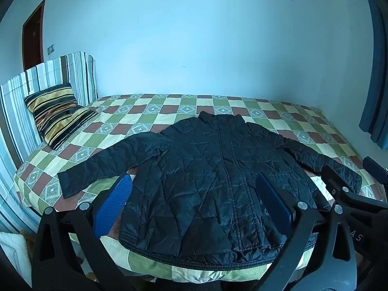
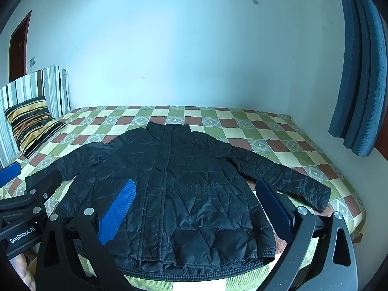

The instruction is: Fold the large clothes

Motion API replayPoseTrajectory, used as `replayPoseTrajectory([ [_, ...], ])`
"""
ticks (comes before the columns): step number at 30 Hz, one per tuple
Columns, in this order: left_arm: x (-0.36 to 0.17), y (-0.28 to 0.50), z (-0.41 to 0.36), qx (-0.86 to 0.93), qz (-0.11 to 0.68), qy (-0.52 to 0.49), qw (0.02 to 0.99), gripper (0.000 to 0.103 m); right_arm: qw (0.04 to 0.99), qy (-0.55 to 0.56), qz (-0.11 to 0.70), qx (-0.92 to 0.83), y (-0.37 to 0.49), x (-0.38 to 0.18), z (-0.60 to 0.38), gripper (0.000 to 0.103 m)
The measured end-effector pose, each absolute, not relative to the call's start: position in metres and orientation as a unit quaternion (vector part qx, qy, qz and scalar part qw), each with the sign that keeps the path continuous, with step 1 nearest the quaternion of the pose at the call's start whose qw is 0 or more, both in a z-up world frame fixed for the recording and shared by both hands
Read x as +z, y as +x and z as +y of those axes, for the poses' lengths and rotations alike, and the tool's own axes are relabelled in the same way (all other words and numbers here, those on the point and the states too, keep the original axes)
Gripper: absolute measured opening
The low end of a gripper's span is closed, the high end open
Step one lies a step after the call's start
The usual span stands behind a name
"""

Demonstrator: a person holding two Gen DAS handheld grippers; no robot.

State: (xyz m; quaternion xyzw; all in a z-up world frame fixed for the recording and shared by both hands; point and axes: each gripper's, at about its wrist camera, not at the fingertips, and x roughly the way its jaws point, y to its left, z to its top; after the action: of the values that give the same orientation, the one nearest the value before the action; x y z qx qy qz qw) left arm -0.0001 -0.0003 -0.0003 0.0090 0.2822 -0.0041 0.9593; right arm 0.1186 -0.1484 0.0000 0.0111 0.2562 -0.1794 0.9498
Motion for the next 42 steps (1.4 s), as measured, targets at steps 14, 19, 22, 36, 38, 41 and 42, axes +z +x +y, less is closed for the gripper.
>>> replayPoseTrajectory([
  [14,-0.0018,0.0001,0.0039,-0.002,0.286,0.004,0.958,0.101,0.949,0.009,0.26,-0.18,0.1216,-0.0007,-0.1465,0.098],
  [19,-0.0062,0.0042,0.0017,-0.003,0.287,0.005,0.958,0.101,0.949,0.009,0.261,-0.18,0.1221,-0.0011,-0.1463,0.098],
  [22,-0.0072,0.0044,0.0023,-0.003,0.288,0.004,0.958,0.101,0.948,0.009,0.261,-0.18,0.1219,-0.0008,-0.1469,0.098],
  [36,-0.0078,0.004,0.0038,-0.004,0.29,0.004,0.957,0.101,0.948,0.01,0.261,-0.18,0.1229,-0.0001,-0.1463,0.098],
  [38,-0.0076,0.0036,0.004,-0.004,0.289,0.004,0.957,0.101,0.948,0.01,0.261,-0.181,0.1235,0.0,-0.1456,0.098],
  [41,-0.0075,0.0035,0.0042,-0.004,0.289,0.004,0.957,0.101,0.948,0.01,0.261,-0.181,0.1234,0.0006,-0.1456,0.098],
  [42,-0.0075,0.0036,0.0042,-0.004,0.29,0.004,0.957,0.101,0.948,0.01,0.261,-0.181,0.1233,0.0009,-0.1456,0.098],
])
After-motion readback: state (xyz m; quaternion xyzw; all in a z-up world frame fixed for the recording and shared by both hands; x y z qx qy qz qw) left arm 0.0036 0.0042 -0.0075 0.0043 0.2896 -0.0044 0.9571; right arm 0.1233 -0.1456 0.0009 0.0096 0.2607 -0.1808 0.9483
